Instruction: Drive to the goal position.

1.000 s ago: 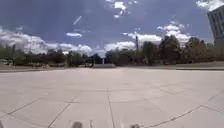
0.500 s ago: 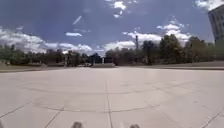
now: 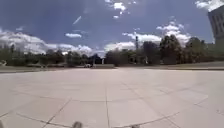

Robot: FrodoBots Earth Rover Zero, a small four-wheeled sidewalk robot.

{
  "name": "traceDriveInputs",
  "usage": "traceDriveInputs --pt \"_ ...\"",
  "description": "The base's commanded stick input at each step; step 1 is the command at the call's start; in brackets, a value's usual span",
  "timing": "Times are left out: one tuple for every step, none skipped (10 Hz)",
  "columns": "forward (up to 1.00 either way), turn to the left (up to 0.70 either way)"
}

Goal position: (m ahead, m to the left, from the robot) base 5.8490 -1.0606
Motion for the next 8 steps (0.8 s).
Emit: traceDriveInputs --pt "0.70 0.00" --pt "0.70 0.00" --pt "0.70 0.00" --pt "0.70 0.00" --pt "0.70 0.00" --pt "0.70 0.00" --pt "0.70 0.01" --pt "0.70 0.15"
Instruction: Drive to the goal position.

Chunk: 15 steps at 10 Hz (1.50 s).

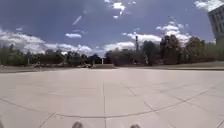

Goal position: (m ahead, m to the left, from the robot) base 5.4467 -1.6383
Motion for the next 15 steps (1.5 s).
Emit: traceDriveInputs --pt "0.70 0.35" --pt "0.70 0.35" --pt "0.70 0.35" --pt "0.70 0.00" --pt "0.70 0.00" --pt "0.70 0.00" --pt "0.70 0.00" --pt "0.70 0.00" --pt "0.70 0.00" --pt "0.70 0.00" --pt "0.70 0.00" --pt "0.70 0.00" --pt "0.70 0.00" --pt "0.70 0.00" --pt "0.70 0.00"
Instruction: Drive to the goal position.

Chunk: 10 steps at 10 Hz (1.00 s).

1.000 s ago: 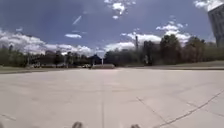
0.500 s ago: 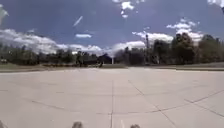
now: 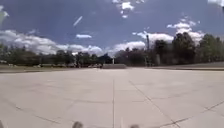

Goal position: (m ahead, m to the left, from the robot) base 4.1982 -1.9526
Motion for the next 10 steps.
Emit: traceDriveInputs --pt "0.70 0.00" --pt "0.70 0.00" --pt "0.70 0.00" --pt "0.70 0.00" --pt "0.70 0.00" --pt "0.70 0.00" --pt "0.70 0.00" --pt "0.70 0.00" --pt "0.70 0.00" --pt "0.70 0.00"
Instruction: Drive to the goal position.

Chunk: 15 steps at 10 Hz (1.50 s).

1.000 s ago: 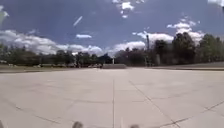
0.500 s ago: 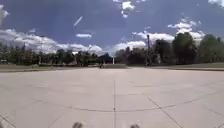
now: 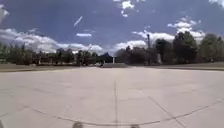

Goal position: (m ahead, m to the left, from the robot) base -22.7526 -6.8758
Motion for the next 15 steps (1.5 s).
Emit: traceDriveInputs --pt "0.70 0.00" --pt "0.70 0.00" --pt "0.70 0.00" --pt "0.70 0.00" --pt "0.70 0.00" --pt "0.70 0.00" --pt "0.70 0.00" --pt "0.70 0.00" --pt "0.70 0.00" --pt "0.70 0.00" --pt "0.70 0.00" --pt "0.70 0.00" --pt "0.70 0.00" --pt "0.70 0.00" --pt "0.70 0.00"
